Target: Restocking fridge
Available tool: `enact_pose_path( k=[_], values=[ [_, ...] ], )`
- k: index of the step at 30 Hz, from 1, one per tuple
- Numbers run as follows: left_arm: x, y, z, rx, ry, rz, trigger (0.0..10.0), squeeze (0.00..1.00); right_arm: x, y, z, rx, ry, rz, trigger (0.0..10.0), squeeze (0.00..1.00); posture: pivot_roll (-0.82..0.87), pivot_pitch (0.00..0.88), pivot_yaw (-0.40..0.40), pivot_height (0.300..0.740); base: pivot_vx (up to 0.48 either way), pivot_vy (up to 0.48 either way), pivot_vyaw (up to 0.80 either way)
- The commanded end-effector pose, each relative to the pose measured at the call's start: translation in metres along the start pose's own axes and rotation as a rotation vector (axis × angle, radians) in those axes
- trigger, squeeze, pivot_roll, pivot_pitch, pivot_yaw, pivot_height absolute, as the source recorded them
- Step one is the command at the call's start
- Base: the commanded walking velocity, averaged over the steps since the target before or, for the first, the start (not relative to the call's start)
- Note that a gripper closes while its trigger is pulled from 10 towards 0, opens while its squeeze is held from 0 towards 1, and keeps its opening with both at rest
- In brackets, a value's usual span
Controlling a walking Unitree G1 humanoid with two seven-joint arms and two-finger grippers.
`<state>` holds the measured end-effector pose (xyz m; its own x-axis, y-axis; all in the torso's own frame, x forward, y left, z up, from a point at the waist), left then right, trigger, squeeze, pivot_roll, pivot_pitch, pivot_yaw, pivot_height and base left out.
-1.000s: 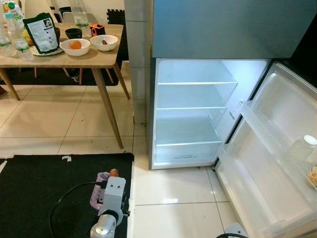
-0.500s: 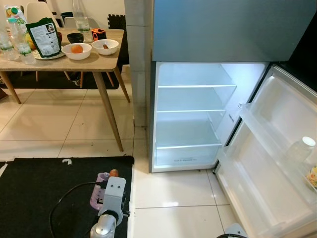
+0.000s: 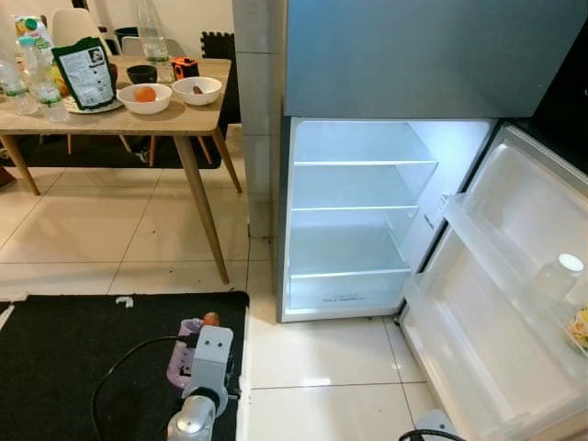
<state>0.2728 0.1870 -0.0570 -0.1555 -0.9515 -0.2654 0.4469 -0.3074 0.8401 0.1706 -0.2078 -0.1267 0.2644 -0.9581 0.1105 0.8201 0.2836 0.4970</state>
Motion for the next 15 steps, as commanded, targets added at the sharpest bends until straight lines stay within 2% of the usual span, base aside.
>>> enact_pose_path(
  k=[1,15],
  values=[
    [-0.0050,0.0023,-0.0017,0.000,0.005,-0.009,10.0,0.00,0.0030,-0.0041,0.0007,-0.020,-0.013,-0.007,10.0,0.00,0.00,0.011,-0.050,0.740,0.000,0.000,0.00],
    [-0.0033,0.0046,-0.0036,-0.002,-0.008,-0.013,10.0,0.00,0.0062,-0.0110,0.0021,-0.046,-0.030,-0.010,10.0,0.00,0.00,0.000,-0.050,0.740,0.000,0.000,0.00]
  ],
)
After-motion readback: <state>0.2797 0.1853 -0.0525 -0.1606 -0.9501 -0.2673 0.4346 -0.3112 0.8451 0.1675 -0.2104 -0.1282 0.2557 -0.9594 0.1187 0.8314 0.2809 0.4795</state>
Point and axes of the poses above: a point about 5 cm out from each wrist's last joint towards the gripper, its own z axis pointing back from the gripper into the wrist, its own y axis along the axis of the wrist's last joint, x = y × z, the point moved 4 cm from there along -z, pointing out of the wrist towards the gripper, and after that the axes turned 9 degrees about -z, right-handed, at the moved point
